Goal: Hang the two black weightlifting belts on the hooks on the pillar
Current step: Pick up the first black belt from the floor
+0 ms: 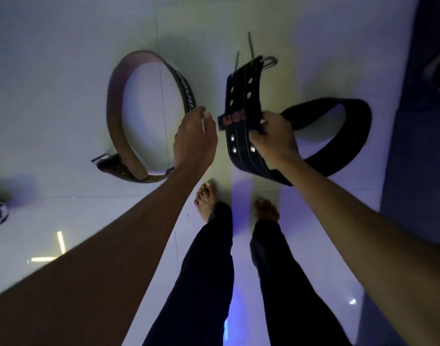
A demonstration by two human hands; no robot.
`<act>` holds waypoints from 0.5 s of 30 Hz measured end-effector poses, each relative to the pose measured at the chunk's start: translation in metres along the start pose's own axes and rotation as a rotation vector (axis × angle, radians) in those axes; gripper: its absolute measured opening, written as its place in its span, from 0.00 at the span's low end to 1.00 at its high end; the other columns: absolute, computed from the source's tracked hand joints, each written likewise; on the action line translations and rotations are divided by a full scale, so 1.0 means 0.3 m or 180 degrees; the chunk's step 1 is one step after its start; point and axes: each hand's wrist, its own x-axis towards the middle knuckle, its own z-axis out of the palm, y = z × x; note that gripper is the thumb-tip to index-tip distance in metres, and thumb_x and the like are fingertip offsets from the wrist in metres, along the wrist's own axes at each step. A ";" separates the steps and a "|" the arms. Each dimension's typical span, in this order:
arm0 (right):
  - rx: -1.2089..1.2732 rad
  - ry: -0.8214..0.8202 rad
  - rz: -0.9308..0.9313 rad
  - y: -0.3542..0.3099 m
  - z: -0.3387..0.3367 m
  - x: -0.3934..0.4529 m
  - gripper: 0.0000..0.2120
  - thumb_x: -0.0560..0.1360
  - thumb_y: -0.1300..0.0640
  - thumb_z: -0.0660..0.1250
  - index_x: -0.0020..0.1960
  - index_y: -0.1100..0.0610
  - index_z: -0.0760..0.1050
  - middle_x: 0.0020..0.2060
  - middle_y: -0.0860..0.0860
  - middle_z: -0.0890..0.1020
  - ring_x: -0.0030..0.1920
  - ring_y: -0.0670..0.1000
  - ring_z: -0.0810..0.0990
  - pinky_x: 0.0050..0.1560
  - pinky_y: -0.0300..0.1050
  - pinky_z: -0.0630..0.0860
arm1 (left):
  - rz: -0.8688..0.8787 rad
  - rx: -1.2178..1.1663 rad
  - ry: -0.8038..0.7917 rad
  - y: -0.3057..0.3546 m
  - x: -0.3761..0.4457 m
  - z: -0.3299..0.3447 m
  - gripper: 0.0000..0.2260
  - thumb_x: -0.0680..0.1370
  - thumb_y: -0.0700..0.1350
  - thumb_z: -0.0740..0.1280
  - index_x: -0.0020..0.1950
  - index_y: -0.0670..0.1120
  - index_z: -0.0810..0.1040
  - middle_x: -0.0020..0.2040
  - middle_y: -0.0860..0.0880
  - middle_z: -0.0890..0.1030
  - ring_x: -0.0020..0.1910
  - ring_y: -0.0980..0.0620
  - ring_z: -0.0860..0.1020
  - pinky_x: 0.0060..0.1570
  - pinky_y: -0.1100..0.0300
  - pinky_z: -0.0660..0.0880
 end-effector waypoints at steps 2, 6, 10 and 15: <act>0.0115 -0.0209 -0.0191 -0.049 -0.142 -0.134 0.14 0.71 0.59 0.66 0.57 0.53 0.77 0.45 0.52 0.85 0.47 0.52 0.84 0.50 0.52 0.82 | -0.0228 -0.0249 -0.0059 0.154 -0.052 -0.086 0.19 0.85 0.53 0.53 0.51 0.43 0.77 0.52 0.41 0.82 0.51 0.41 0.79 0.46 0.53 0.68; 0.0308 -0.0318 -0.0458 -0.183 -0.444 -0.396 0.16 0.70 0.57 0.66 0.58 0.48 0.74 0.51 0.52 0.85 0.54 0.51 0.83 0.56 0.58 0.80 | -0.0579 -0.0992 -0.0295 0.483 -0.165 -0.284 0.26 0.84 0.63 0.55 0.41 0.45 0.78 0.41 0.47 0.80 0.38 0.48 0.78 0.40 0.55 0.72; 0.0569 -0.0345 -0.0603 -0.337 -0.711 -0.591 0.15 0.75 0.66 0.67 0.60 0.55 0.75 0.51 0.55 0.85 0.52 0.52 0.84 0.56 0.51 0.79 | -0.0681 -0.2200 -0.0757 0.745 -0.259 -0.497 0.27 0.81 0.66 0.60 0.52 0.43 0.84 0.47 0.46 0.84 0.45 0.48 0.83 0.45 0.56 0.79; 0.0779 -0.0131 -0.0886 -0.504 -1.012 -0.824 0.17 0.74 0.69 0.68 0.59 0.53 0.76 0.45 0.46 0.85 0.50 0.45 0.84 0.55 0.46 0.79 | -0.0021 -0.2495 -0.0851 1.061 -0.445 -0.767 0.12 0.82 0.52 0.67 0.55 0.45 0.84 0.47 0.49 0.84 0.42 0.53 0.83 0.35 0.63 0.80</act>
